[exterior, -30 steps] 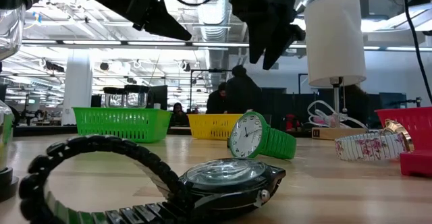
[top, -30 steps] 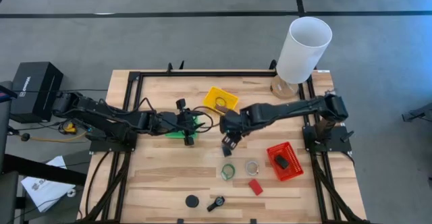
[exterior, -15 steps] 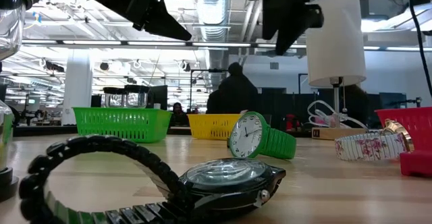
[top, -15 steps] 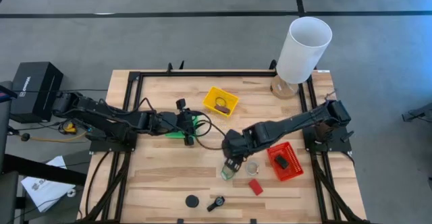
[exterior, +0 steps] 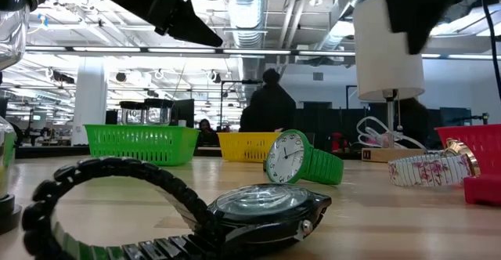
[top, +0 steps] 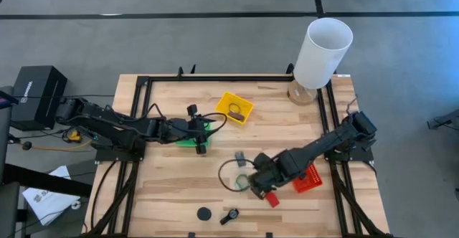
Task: Pick & Place Office items
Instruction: Put the red digital clock into the red basket
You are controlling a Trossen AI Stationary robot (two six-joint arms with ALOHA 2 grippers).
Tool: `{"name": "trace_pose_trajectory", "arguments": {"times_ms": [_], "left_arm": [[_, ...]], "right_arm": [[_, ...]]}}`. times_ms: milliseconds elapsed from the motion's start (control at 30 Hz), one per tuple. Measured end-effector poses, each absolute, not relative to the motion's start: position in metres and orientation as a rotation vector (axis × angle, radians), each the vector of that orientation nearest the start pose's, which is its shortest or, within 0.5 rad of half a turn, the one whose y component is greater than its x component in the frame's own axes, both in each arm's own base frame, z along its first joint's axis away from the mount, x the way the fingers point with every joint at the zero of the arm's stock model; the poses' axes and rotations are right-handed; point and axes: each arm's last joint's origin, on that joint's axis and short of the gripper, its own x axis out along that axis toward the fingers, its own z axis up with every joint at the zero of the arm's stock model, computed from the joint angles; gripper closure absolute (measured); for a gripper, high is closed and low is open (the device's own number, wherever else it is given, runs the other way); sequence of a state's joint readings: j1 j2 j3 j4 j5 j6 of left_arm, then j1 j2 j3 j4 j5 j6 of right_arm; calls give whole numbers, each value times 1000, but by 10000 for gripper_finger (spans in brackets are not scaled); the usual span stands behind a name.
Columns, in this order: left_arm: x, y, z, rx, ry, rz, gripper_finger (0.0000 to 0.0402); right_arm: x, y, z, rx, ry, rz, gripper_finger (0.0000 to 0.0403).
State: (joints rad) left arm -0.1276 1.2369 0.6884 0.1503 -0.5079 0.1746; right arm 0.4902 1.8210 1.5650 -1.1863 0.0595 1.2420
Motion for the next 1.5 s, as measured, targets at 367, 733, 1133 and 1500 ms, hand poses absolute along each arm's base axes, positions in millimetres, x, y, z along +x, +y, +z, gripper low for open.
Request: {"name": "trace_pose_trajectory", "arguments": {"times_ms": [367, 733, 1133, 1500], "left_arm": [[262, -18, 247, 345, 350, 342, 243], [263, -18, 250, 344, 327, 344, 243], [263, -19, 250, 340, 323, 345, 243], [263, -19, 252, 333, 302, 348, 243]], "right_arm": [[289, 216, 237, 693, 1389, -633, 167], [311, 233, 182, 666, 1542, -556, 167], [324, 223, 150, 654, 1655, -594, 167], [321, 222, 150, 637, 1665, -618, 167]]}}
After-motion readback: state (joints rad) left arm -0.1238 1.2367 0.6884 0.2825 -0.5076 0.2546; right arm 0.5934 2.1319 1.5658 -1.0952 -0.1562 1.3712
